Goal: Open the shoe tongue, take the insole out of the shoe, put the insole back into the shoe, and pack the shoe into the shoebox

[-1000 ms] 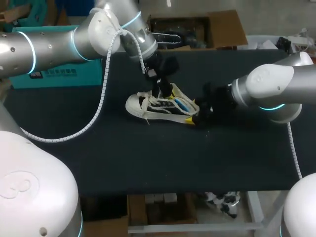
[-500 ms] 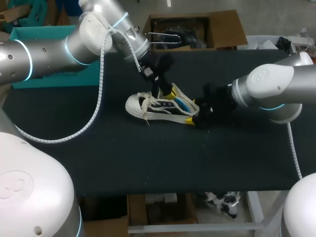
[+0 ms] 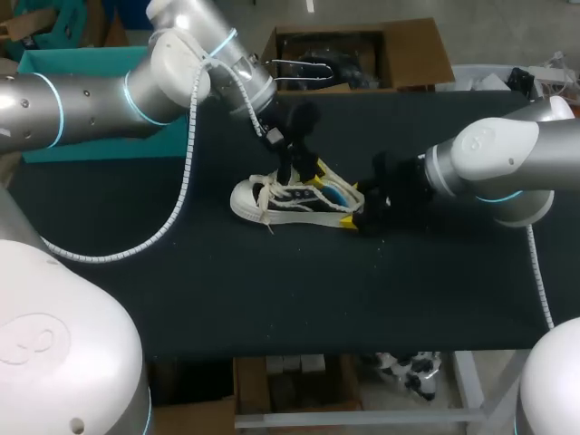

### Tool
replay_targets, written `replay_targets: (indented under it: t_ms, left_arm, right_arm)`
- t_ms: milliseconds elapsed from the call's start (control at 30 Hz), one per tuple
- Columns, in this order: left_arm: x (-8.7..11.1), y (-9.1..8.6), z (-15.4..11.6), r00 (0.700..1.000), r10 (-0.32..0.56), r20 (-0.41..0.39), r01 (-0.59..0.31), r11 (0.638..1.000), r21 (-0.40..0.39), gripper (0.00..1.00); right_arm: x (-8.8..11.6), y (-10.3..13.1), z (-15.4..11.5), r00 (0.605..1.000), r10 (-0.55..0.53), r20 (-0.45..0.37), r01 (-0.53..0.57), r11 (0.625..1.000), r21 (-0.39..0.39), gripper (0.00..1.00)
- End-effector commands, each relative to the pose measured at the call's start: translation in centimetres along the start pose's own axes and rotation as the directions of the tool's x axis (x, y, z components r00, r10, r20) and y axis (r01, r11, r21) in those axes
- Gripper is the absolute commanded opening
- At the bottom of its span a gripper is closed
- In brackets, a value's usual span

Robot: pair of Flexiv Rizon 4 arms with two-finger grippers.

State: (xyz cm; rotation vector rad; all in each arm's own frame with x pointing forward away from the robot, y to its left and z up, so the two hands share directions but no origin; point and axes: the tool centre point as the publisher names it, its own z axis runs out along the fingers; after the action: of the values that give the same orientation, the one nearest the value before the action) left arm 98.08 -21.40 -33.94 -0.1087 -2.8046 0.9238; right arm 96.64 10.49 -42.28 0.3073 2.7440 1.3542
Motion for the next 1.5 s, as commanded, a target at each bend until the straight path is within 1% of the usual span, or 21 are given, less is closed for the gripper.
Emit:
replay_targets:
  t_ms: [33,100,233,400,433,567,667,767,900,1033,1133,1167,1233,1267,1300,1333,1500]
  left_arm:
    - [1.7,-1.7,-0.3,0.997,0.018,0.077,-0.012,0.997,-0.082,0.75]
    - [2.0,-2.2,-0.3,0.994,0.034,0.106,-0.021,0.993,-0.12,0.76]
    - [2.2,-2.7,0.0,0.987,0.058,0.153,-0.027,0.979,-0.2,0.76]
    - [2.2,-3.0,0.4,0.974,0.093,0.205,-0.03,0.955,-0.294,0.72]
    - [2.2,-3.0,0.5,0.971,0.104,0.215,-0.031,0.948,-0.315,0.71]
    - [1.8,-3.0,0.9,0.961,0.144,0.237,-0.043,0.922,-0.385,0.57]
    - [1.6,-2.6,1.1,0.953,0.171,0.249,-0.047,0.899,-0.434,0.56]
    - [1.0,-1.9,1.0,0.951,0.179,0.251,-0.044,0.885,-0.464,0.54]
    - [0.6,-1.0,0.8,0.952,0.183,0.245,-0.046,0.877,-0.478,0.54]
    - [0.4,-0.5,0.8,0.952,0.198,0.233,-0.06,0.868,-0.492,0.53]
    - [0.2,-0.2,0.9,0.95,0.208,0.234,-0.065,0.861,-0.504,0.49]
    - [0.0,0.0,0.9,0.949,0.211,0.237,-0.064,0.858,-0.509,0.47]
    - [-0.4,0.2,1.0,0.948,0.211,0.24,-0.061,0.856,-0.513,0.35]
    - [-0.6,0.3,0.9,0.948,0.209,0.24,-0.06,0.857,-0.512,0.23]
    - [-0.7,0.4,0.9,0.949,0.207,0.238,-0.061,0.86,-0.506,0.08]
    - [-0.7,0.4,0.8,0.949,0.207,0.237,-0.062,0.863,-0.502,0.0]
    - [-0.4,0.5,-0.3,0.952,0.211,0.221,-0.092,0.888,-0.451,0.0]
  right_arm:
    - [0.0,-0.1,0.3,1.0,-0.001,0.0,0.001,1.0,-0.001,0.0]
    - [0.0,-0.1,0.3,1.0,-0.001,0.0,0.001,1.0,-0.001,0.0]
    - [0.0,-0.1,0.3,1.0,-0.001,0.0,0.001,1.0,-0.001,0.0]
    - [0.0,-0.1,0.3,1.0,-0.001,0.0,0.001,1.0,-0.001,0.0]
    - [0.0,-0.1,0.3,1.0,-0.001,0.0,0.001,1.0,-0.001,0.0]
    - [0.0,-0.1,0.3,1.0,-0.001,0.0,0.001,1.0,-0.001,0.0]
    - [0.0,-0.1,0.3,1.0,-0.001,0.0,0.001,1.0,-0.001,0.0]
    - [0.0,-0.1,0.3,1.0,-0.001,0.0,0.001,1.0,-0.001,0.0]
    - [0.0,-0.1,0.3,1.0,-0.001,0.0,0.001,1.0,-0.001,0.0]
    - [0.0,-0.1,0.3,1.0,-0.001,0.0,0.001,1.0,-0.001,0.0]
    - [0.0,-0.1,0.3,1.0,-0.001,0.0,0.001,1.0,-0.001,0.0]
    - [0.0,-0.1,0.3,1.0,-0.001,0.0,0.001,1.0,-0.001,0.0]
    - [0.0,-0.1,0.3,1.0,-0.001,0.0,0.001,1.0,-0.001,0.0]
    - [0.0,-0.1,0.3,1.0,-0.001,0.0,0.001,1.0,-0.001,0.0]
    - [0.0,-0.1,0.3,1.0,-0.001,0.0,0.001,1.0,-0.001,0.0]
    - [0.0,-0.1,0.3,1.0,-0.001,0.0,0.001,1.0,-0.001,0.0]
    - [0.0,-0.1,0.3,1.0,-0.001,0.0,0.001,1.0,-0.001,0.0]
